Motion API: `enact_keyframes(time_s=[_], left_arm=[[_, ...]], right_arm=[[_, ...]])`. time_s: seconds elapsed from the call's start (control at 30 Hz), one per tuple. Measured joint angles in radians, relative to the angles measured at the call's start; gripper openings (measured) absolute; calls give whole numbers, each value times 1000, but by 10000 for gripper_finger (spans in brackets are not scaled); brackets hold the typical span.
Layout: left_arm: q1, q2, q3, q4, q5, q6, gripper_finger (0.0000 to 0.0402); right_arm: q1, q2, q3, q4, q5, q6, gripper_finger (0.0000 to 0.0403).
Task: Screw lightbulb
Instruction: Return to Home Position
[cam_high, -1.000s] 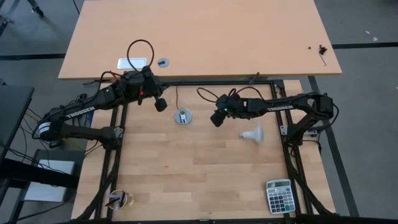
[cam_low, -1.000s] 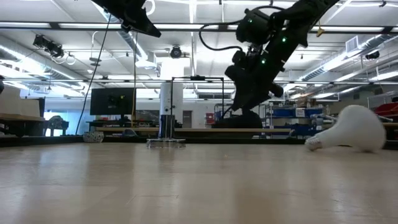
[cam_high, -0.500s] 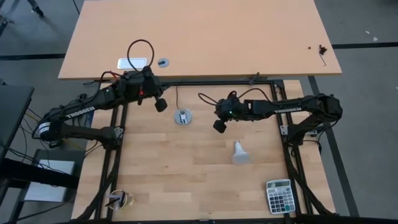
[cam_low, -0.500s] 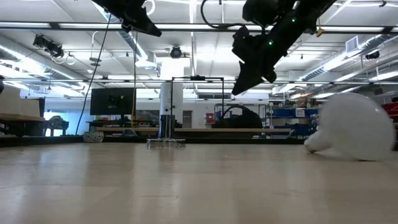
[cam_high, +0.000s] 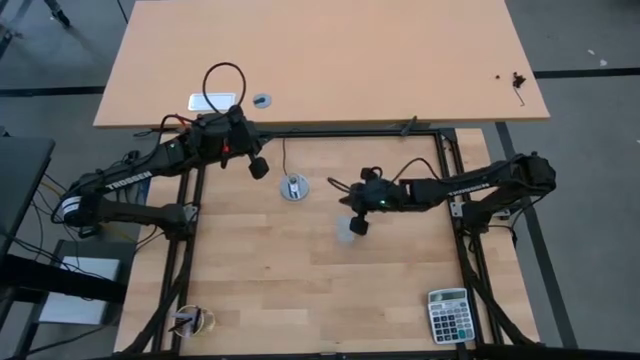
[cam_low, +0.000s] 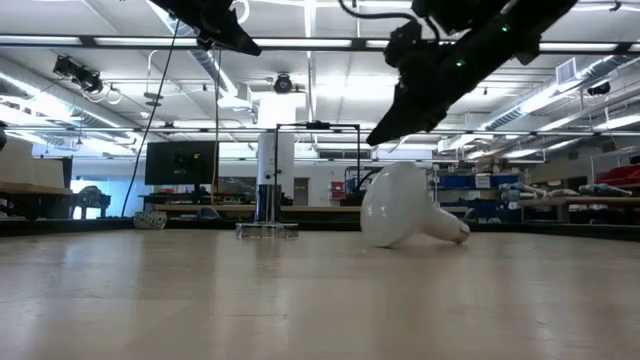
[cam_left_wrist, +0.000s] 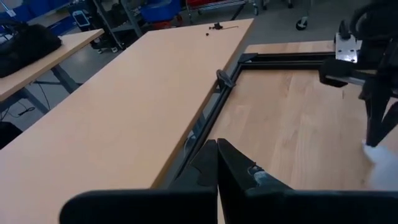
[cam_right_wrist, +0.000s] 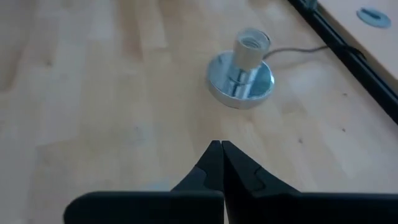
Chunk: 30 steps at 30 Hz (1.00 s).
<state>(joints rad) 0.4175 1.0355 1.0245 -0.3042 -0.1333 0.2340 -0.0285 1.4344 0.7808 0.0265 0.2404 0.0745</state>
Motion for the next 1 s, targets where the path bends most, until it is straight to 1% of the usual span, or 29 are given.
enact_keyframes(time_s=[0.17, 0.4, 0.5, 0.77, 0.9, 1.0], left_arm=[[0, 0, 0, -1, 0, 1, 0], [0, 0, 0, -4, 0, 1, 0], [0, 0, 0, -5, 0, 1, 0], [0, 0, 0, -20, 0, 1, 0], [0, 0, 0, -31, 0, 1, 0], [0, 0, 0, -30, 0, 1, 0]], right_arm=[[27, -99, -128, 124, -1, -4, 2], [60, -293, -336, 281, -6, 2, 1], [77, -381, -417, 323, -10, 1, 0], [94, -626, -580, 341, -14, 9, 0], [94, -757, -635, 342, -70, 3, 0], [94, -850, -664, 309, -118, 4, 0]])
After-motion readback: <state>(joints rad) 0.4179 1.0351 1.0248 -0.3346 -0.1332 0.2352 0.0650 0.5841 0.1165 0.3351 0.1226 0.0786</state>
